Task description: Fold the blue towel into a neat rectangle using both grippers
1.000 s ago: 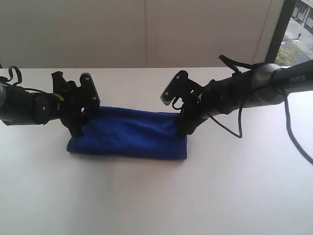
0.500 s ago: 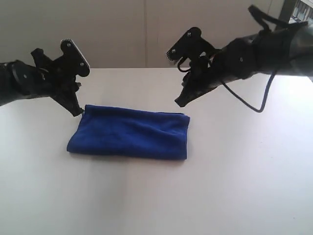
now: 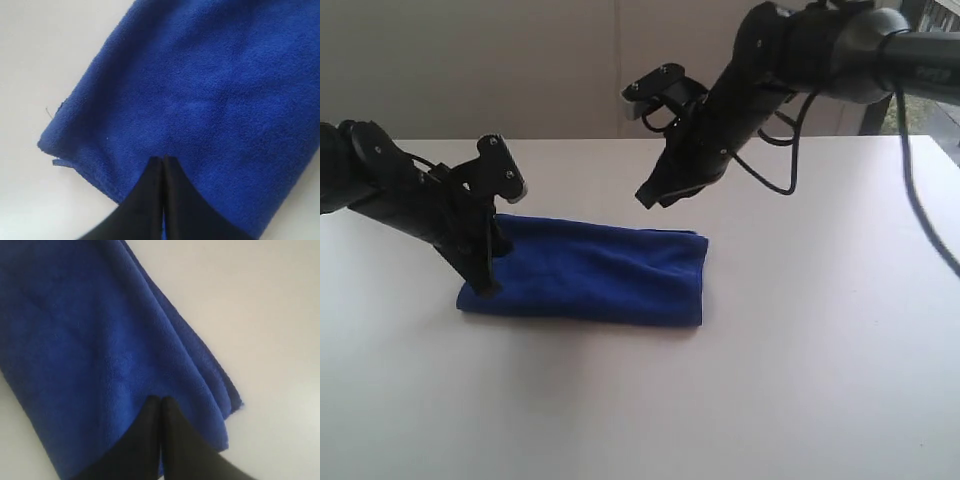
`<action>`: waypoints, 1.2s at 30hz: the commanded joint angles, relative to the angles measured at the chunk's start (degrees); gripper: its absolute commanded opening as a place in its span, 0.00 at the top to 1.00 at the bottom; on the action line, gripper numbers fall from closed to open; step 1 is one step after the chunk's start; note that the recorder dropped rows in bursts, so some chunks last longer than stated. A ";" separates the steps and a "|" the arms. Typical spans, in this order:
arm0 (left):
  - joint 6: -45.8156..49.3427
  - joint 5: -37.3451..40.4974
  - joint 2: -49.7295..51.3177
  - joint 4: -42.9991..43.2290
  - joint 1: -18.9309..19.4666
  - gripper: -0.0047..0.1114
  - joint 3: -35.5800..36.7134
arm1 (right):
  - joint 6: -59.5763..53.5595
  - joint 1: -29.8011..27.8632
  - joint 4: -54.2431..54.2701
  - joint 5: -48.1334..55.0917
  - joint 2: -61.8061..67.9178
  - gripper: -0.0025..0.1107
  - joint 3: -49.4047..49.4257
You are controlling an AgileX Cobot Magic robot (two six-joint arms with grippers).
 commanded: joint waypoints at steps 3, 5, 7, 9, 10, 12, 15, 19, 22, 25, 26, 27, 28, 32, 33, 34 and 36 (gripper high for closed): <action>-1.17 1.52 2.61 -1.41 -0.16 0.96 -1.23 | -1.92 -0.21 -0.91 1.85 7.38 0.98 -5.10; -1.17 0.56 3.28 -2.98 -0.68 0.96 -1.23 | -2.30 -0.21 -1.32 1.85 9.17 0.98 -5.93; -1.17 -1.66 3.65 -4.23 -1.47 0.96 -1.50 | -2.37 -0.21 -2.16 1.85 10.48 0.98 -6.74; -1.17 -2.42 3.86 -4.78 -2.88 0.96 -2.33 | -2.37 -0.21 -2.61 2.00 11.82 0.98 -7.40; -1.17 -2.52 3.86 -5.42 -3.80 0.96 -2.91 | -2.37 -0.21 -2.73 2.22 12.12 0.98 -7.65; -1.17 -2.65 4.00 -5.96 -5.78 0.96 -4.05 | -2.14 -0.21 -3.23 2.48 12.55 0.98 -7.79; -1.17 -2.85 5.90 -6.40 -8.87 0.96 -6.80 | -2.14 -0.32 -3.96 2.73 12.55 0.98 -7.79; -1.17 -2.50 10.63 -7.82 -12.28 0.96 -10.46 | 0.34 -0.32 -7.63 3.23 12.55 0.98 -7.79; -1.39 -2.65 12.79 -9.00 -13.30 0.96 -11.61 | 0.34 -0.32 -8.96 3.54 12.55 0.98 -7.79; -1.65 -2.83 14.05 -9.58 -13.86 0.96 -12.18 | 0.34 -0.32 -9.98 3.16 12.89 0.98 -7.79; -1.65 -2.95 14.43 -9.58 -13.86 0.96 -12.18 | 0.34 -0.46 -9.98 2.98 13.15 0.98 -7.79; -1.65 -2.95 14.65 -9.58 -13.86 0.96 -12.18 | 0.34 -0.62 -9.98 2.85 13.43 0.98 -7.79; -1.65 -2.95 14.95 -9.86 -13.86 0.96 -12.24 | 0.34 -0.71 -9.88 2.72 13.74 0.98 -7.79; -1.65 -2.93 16.49 -10.15 -13.86 0.96 -12.24 | 0.46 -0.95 -9.88 2.38 14.79 0.98 -7.79; -1.65 -2.93 16.95 -10.15 -13.86 0.96 -12.24 | 0.46 -0.95 -10.04 1.94 14.92 0.98 -7.79; -1.65 -2.68 17.27 -10.15 -13.86 0.96 -12.24 | 0.46 -0.95 -10.12 1.47 15.01 0.98 -7.79; -1.65 -2.52 17.53 -10.15 -13.86 0.96 -12.24 | 0.68 -0.95 -10.49 0.17 15.01 0.98 -7.79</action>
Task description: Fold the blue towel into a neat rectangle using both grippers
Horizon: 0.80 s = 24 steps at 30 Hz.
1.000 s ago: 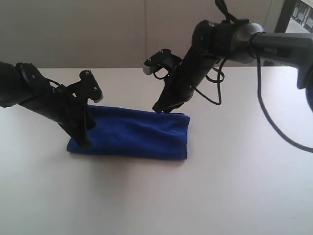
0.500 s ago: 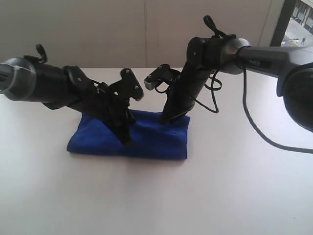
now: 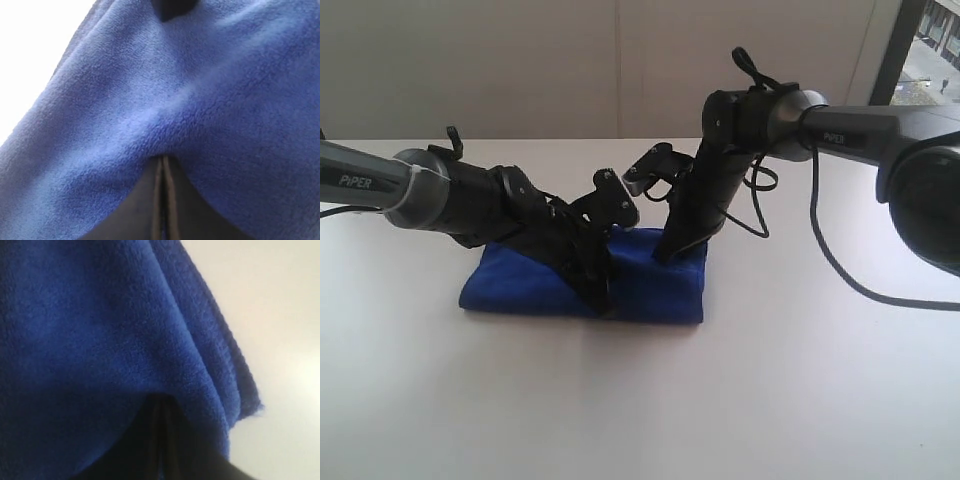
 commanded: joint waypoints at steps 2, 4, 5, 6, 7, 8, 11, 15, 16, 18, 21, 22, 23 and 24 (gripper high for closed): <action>-0.40 1.91 1.75 -0.48 -0.38 0.96 0.36 | 0.85 -0.42 -2.03 -3.43 0.22 0.98 -0.29; -0.40 2.02 1.75 -0.48 -0.38 0.96 0.36 | 2.43 -0.42 -4.60 -4.96 0.22 0.98 -0.29; -0.40 2.33 1.75 -0.48 -0.38 0.96 0.36 | 3.10 -0.42 -5.71 -5.61 0.22 0.98 -0.29; -0.40 2.64 1.75 -0.48 -0.38 0.96 0.36 | 3.21 -0.56 -6.35 -6.25 0.22 0.98 -0.29; -0.40 3.00 1.75 -0.48 -0.38 0.96 0.36 | 3.21 -0.79 -6.59 -6.77 0.22 0.98 -0.29; -0.40 3.33 1.75 -0.48 -0.38 0.96 0.36 | 3.76 -0.80 -6.92 -7.54 0.22 0.98 -0.29; -0.40 3.58 1.75 -0.48 -0.38 0.96 0.36 | 4.56 -1.46 -6.83 -9.44 0.22 0.98 -0.29; -0.40 3.62 1.75 -0.48 -0.38 0.96 0.36 | 4.56 -1.58 -6.83 -10.12 0.22 0.98 -0.29; -0.18 3.35 1.63 -0.48 -0.38 0.96 0.36 | 4.56 -1.58 -6.83 -9.70 0.09 0.98 -0.29; -0.18 2.53 0.94 -0.48 -0.38 0.96 0.36 | 4.56 -1.58 -6.69 -9.15 -0.93 0.98 -0.29; -0.70 2.89 -0.62 -1.67 -0.38 0.96 -0.32 | 4.33 -1.58 -6.69 -9.15 -2.64 0.98 -0.29; -0.90 3.05 -1.22 -3.03 -0.49 0.96 -0.59 | 3.99 -1.58 -6.25 -8.91 -3.09 0.98 -0.39; -0.99 3.49 -1.79 -4.04 -0.49 0.96 -0.71 | 3.37 -1.58 -5.57 -8.18 -3.31 0.98 -0.50; -0.99 4.28 -2.36 -5.32 -0.72 0.96 -0.89 | 2.10 -1.58 -4.19 -6.73 -3.31 0.98 -1.11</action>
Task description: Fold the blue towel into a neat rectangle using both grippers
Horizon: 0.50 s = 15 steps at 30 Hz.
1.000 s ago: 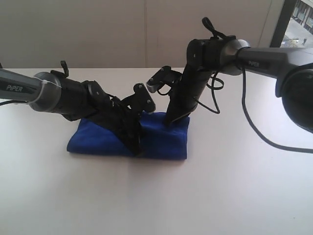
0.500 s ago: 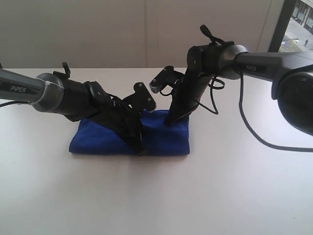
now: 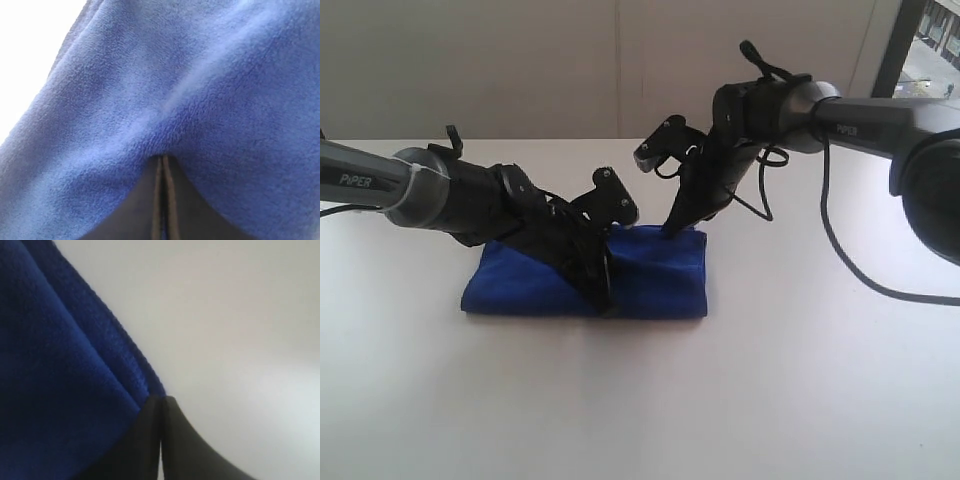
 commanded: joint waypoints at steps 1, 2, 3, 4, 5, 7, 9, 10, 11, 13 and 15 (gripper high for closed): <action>-0.86 4.74 -2.51 -5.39 -1.09 0.96 -0.56 | -3.72 -0.42 3.82 4.15 -2.02 0.98 -1.65; 0.10 5.28 -2.94 -6.78 -1.50 0.96 -0.56 | -5.51 -0.55 5.46 5.73 -2.02 0.98 -2.09; 1.71 6.03 -3.51 -8.75 -2.38 0.96 -0.56 | -8.74 -0.79 10.78 7.67 -1.89 0.98 -2.73; 2.52 6.16 -3.51 -10.20 -2.88 0.96 -0.56 | -9.77 -0.96 12.02 7.80 -1.89 0.98 -2.87; 5.13 7.45 -3.51 -13.00 -3.41 0.96 -0.56 | -10.59 -1.34 13.96 7.90 -1.89 0.98 -3.00; 9.02 8.46 -2.81 -17.84 -3.51 0.96 -0.56 | -10.58 -2.16 14.07 8.17 -1.63 0.98 -3.00; 10.11 8.01 -2.13 -19.39 -3.51 0.96 -0.56 | -10.58 -3.64 14.22 9.35 -1.52 0.98 -3.00; 10.62 8.01 -1.85 -19.90 -3.51 0.96 -0.56 | -10.74 -4.28 14.71 9.51 -1.52 0.98 -3.00; 10.88 7.24 -1.53 -20.28 -3.51 0.96 -0.56 | -12.02 -5.82 16.55 9.51 -1.52 0.98 -3.00; 9.86 6.09 -1.27 -22.61 -2.67 0.96 -0.56 | -14.21 -7.84 19.16 10.13 -1.52 0.94 -3.00; 9.73 7.23 -1.27 -27.30 -1.02 0.96 -0.56 | -20.46 -9.35 24.18 12.63 -1.52 0.84 -3.00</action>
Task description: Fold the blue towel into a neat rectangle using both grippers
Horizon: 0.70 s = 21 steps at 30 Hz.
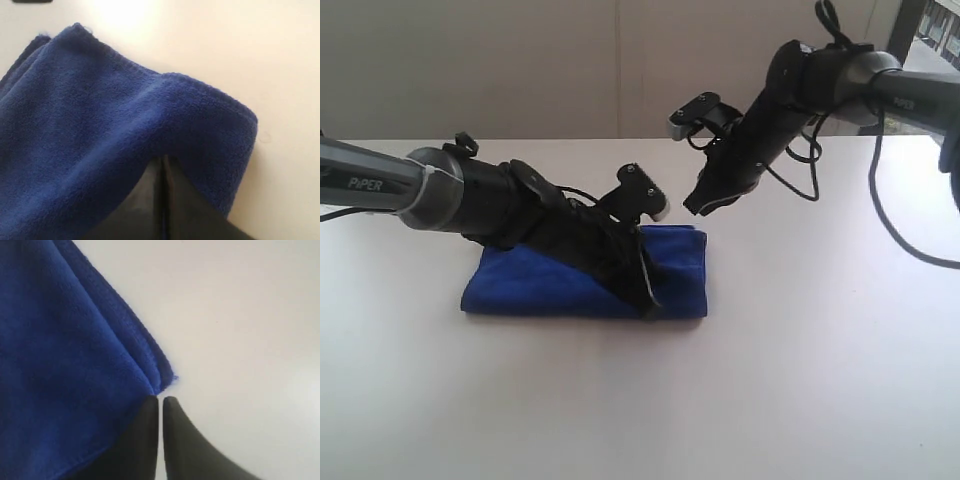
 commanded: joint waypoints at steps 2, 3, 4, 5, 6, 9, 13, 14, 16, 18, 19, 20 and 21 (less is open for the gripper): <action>-1.54 3.91 -0.25 -10.22 3.39 0.96 -0.06 | -11.29 -2.99 7.76 3.77 -0.09 0.71 -0.48; -1.98 5.47 -0.35 -10.88 3.92 0.96 -0.06 | -12.38 -3.02 7.76 3.77 0.05 0.64 -0.48; -2.47 6.19 -0.46 -10.88 4.28 0.96 -0.06 | -13.47 -3.02 7.76 3.77 0.59 0.60 -0.48; -3.13 6.67 -0.46 -10.88 4.39 0.96 -0.06 | -14.72 -3.02 7.76 3.77 1.24 0.58 -0.48; -3.83 7.03 -0.46 -10.88 4.42 0.96 -0.06 | -15.33 -3.02 7.76 3.89 1.73 0.58 -0.48; -4.07 7.01 -0.46 -10.88 4.42 0.96 -0.06 | -15.69 -3.02 7.53 4.19 3.45 0.58 -0.48; -4.91 6.60 -0.46 -9.75 4.52 0.96 0.03 | -16.34 -3.02 7.26 4.45 4.53 0.58 -0.48; -4.91 6.57 -0.46 -9.75 4.52 0.96 0.16 | -16.70 -3.02 7.40 4.45 4.65 0.58 -0.48; -4.91 6.30 -0.46 -9.75 4.66 0.96 1.16 | -16.74 -3.02 7.40 4.09 4.65 0.58 -0.48; -4.91 6.30 -0.46 -9.75 4.77 0.96 2.61 | -16.74 -3.02 7.40 3.35 4.65 0.59 -0.48; -4.91 6.14 -0.46 -9.75 4.77 0.96 3.31 | -16.74 -3.02 7.40 2.95 4.65 0.61 -0.48; -4.91 5.74 -0.46 -9.75 4.77 0.96 3.64 | -16.74 -3.02 7.40 2.74 4.65 0.62 -0.48; -4.91 5.11 -0.46 -9.75 4.77 0.96 4.13 | -16.74 -3.02 7.40 2.54 4.65 0.64 -0.48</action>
